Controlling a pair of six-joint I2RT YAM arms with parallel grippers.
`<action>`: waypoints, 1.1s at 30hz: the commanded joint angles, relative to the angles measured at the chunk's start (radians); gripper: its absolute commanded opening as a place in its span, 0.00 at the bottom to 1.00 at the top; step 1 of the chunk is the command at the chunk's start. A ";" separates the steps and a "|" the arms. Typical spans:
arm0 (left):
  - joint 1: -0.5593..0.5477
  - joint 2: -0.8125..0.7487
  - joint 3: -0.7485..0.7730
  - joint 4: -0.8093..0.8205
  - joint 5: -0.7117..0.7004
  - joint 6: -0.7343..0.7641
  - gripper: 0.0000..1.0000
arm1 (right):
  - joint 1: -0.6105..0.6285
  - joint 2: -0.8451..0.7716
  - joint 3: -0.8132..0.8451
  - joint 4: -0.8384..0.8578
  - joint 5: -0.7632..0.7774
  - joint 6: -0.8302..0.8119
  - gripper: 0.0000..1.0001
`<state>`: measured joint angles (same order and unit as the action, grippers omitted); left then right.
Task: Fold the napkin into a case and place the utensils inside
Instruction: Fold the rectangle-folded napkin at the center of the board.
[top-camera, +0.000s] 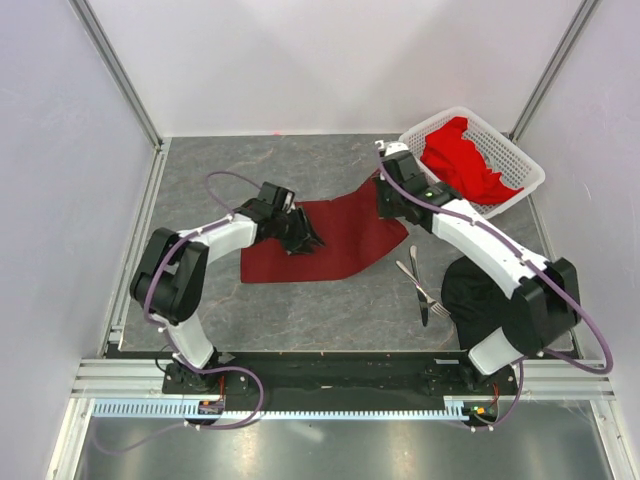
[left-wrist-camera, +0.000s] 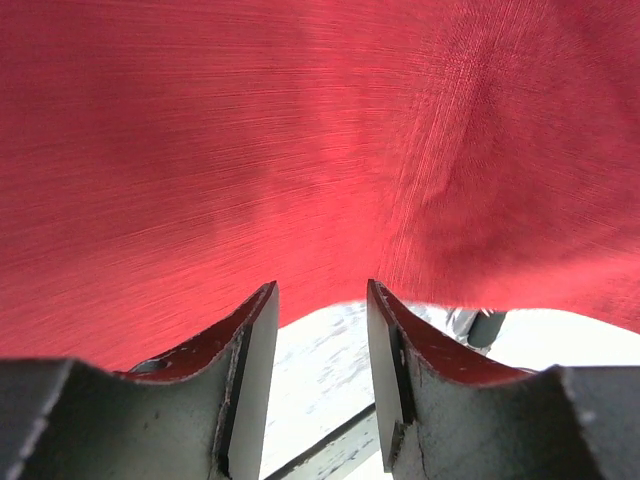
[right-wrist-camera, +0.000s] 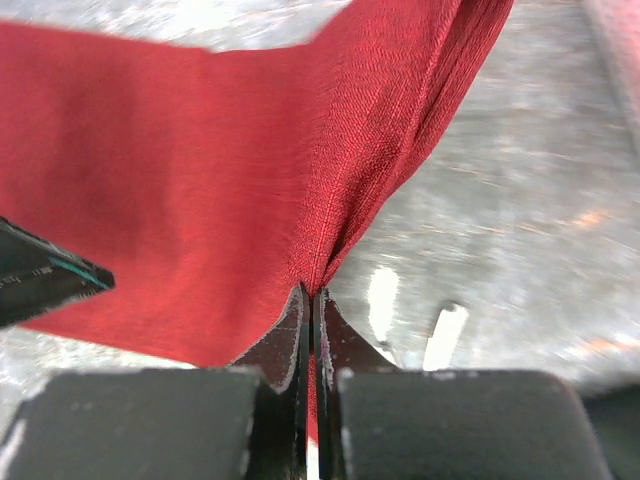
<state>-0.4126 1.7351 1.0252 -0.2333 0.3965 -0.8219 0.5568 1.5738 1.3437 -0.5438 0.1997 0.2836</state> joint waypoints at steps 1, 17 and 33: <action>-0.072 0.085 0.099 0.066 -0.007 -0.063 0.47 | -0.055 -0.089 -0.035 -0.018 0.026 -0.034 0.00; -0.224 0.229 0.248 0.088 0.012 -0.132 0.46 | -0.110 -0.143 -0.057 -0.045 0.021 -0.087 0.00; 0.147 -0.272 -0.135 -0.038 -0.045 0.004 0.45 | 0.057 0.000 0.072 -0.039 -0.032 0.025 0.00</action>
<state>-0.3008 1.5341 0.9459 -0.2081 0.3904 -0.8982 0.5819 1.5295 1.3460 -0.6010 0.1955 0.2443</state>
